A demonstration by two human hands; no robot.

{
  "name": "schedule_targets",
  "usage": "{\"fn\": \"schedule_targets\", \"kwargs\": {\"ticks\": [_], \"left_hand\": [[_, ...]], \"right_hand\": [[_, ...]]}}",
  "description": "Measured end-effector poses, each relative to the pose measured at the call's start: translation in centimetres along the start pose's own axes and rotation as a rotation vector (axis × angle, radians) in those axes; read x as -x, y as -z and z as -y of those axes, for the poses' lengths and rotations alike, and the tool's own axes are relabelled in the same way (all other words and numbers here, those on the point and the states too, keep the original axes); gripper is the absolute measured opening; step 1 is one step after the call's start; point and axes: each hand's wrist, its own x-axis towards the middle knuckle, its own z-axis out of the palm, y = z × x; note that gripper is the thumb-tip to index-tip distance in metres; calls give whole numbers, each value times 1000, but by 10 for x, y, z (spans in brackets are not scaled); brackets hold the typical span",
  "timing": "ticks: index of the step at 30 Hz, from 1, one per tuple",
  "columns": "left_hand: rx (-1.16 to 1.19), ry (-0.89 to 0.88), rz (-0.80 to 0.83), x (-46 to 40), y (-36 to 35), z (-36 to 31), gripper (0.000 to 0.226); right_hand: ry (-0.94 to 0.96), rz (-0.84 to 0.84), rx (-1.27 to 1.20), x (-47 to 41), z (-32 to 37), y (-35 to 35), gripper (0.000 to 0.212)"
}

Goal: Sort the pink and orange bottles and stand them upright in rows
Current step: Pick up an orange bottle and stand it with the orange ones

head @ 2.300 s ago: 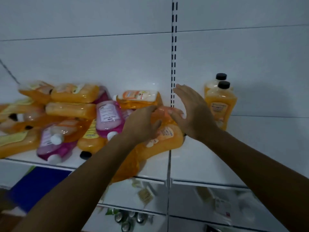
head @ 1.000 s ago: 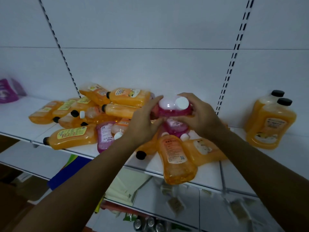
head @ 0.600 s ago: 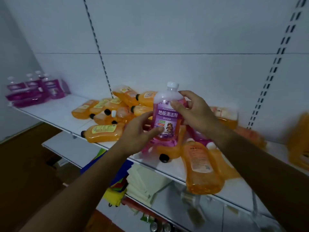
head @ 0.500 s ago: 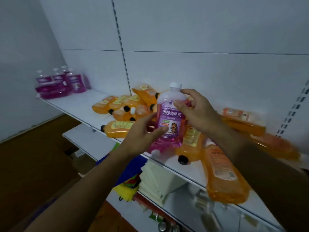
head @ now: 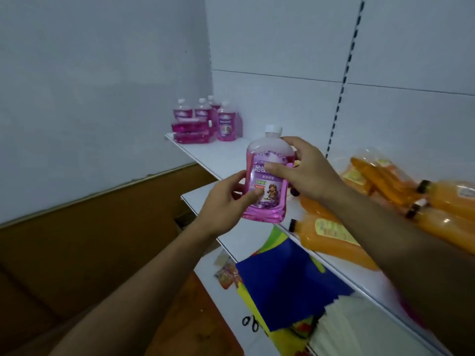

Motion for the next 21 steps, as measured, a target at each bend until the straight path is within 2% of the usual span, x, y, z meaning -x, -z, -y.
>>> {"fn": "schedule_targets", "kwargs": {"ticks": [8,15,21], "left_hand": [[-7,41,-97,-55,85,77,40],[-61,86,-126,-138,123,145,46],[-94,126,-143,-224,147,198,51]], "right_hand": [[21,87,25,-101,-1,-95,68],[17,118,70,-200,-36,-144,69],[13,75,91,-284,-69,-173,68]]}}
